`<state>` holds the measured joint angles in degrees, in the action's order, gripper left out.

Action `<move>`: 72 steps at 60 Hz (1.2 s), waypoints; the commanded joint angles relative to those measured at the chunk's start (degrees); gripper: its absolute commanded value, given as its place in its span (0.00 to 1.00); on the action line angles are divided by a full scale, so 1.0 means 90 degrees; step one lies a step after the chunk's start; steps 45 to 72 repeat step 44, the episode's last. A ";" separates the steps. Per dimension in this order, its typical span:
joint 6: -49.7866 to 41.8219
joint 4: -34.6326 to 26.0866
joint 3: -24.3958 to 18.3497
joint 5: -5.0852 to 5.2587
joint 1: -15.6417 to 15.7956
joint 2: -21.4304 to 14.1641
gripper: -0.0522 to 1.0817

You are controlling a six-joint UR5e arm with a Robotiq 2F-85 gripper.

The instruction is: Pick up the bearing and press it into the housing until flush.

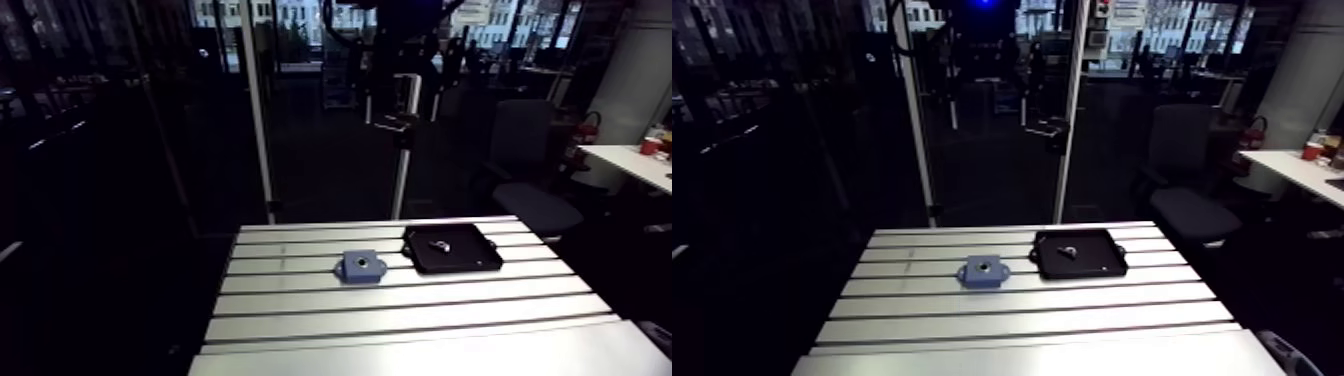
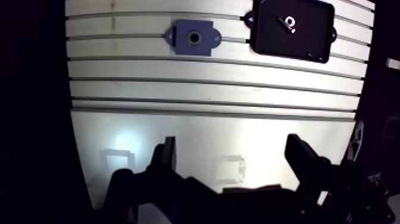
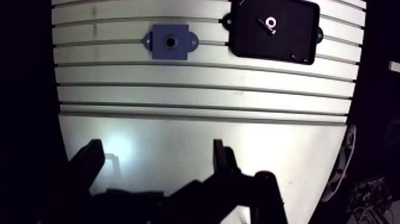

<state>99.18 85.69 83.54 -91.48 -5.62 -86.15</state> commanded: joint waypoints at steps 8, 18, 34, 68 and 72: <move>0.0010 -0.0014 0.0010 -0.0006 -0.0069 -0.0022 0.05; 0.0010 0.0005 -0.0010 -0.0006 -0.0079 -0.0013 0.05; 0.0010 0.0023 -0.0030 -0.0006 -0.0069 0.0064 0.05; 0.0010 0.0024 -0.0059 -0.0006 -0.0069 0.0084 0.05; 0.0010 0.0024 -0.0059 -0.0006 -0.0069 0.0084 0.05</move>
